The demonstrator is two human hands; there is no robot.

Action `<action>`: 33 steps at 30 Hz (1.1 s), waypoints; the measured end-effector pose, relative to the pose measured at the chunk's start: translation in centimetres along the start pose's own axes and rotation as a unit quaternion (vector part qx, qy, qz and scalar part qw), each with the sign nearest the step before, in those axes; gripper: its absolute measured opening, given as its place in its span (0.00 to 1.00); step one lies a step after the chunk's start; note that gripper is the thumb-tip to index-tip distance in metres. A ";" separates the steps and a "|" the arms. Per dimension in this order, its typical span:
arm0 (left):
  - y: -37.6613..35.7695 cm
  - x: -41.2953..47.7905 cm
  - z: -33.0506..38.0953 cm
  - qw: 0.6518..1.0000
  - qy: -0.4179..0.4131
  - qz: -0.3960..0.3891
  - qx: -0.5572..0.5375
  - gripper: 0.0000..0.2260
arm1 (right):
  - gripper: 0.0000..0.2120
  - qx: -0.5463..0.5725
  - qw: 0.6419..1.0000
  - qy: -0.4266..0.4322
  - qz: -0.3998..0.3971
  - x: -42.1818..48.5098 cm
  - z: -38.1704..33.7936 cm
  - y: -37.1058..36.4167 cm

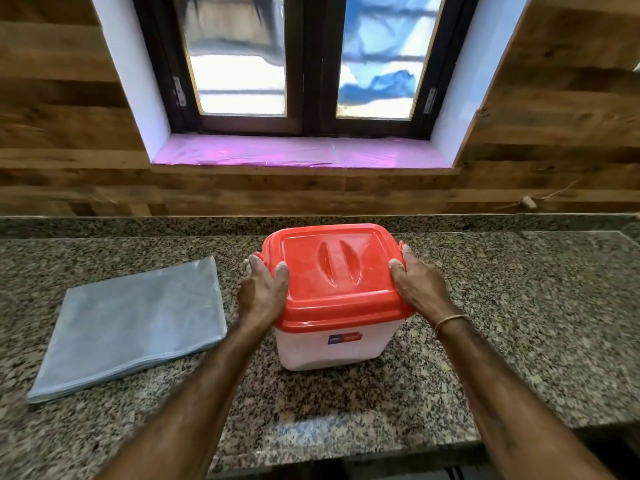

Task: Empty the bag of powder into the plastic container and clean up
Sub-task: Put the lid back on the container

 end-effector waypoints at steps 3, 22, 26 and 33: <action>-0.2 0.0 0.1 1.000 -0.007 -0.018 -0.007 0.33 | 0.31 -0.007 1.000 -0.006 -0.012 0.6 0.2 -0.4; -0.1 17.6 4.9 0.991 0.020 -0.028 -0.133 0.40 | 0.21 0.331 0.942 -0.048 -0.009 16.5 -2.6 -0.4; 0.2 22.0 6.4 0.996 0.015 -0.024 -0.084 0.40 | 0.29 0.311 0.949 -0.049 -0.010 21.8 -3.7 -2.2; -1.2 25.2 5.8 0.997 0.021 -0.004 -0.075 0.36 | 0.29 0.285 0.956 -0.071 0.014 25.2 -3.8 -6.2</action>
Point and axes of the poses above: each hand's wrist, its own x-axis towards the middle knuckle, its own y-axis out of the back of the hand, z = x × y, the point moved 3 cm from there along x, towards the middle knuckle, and after that the axes turned 10 degrees about x, right-handed, at the moved point
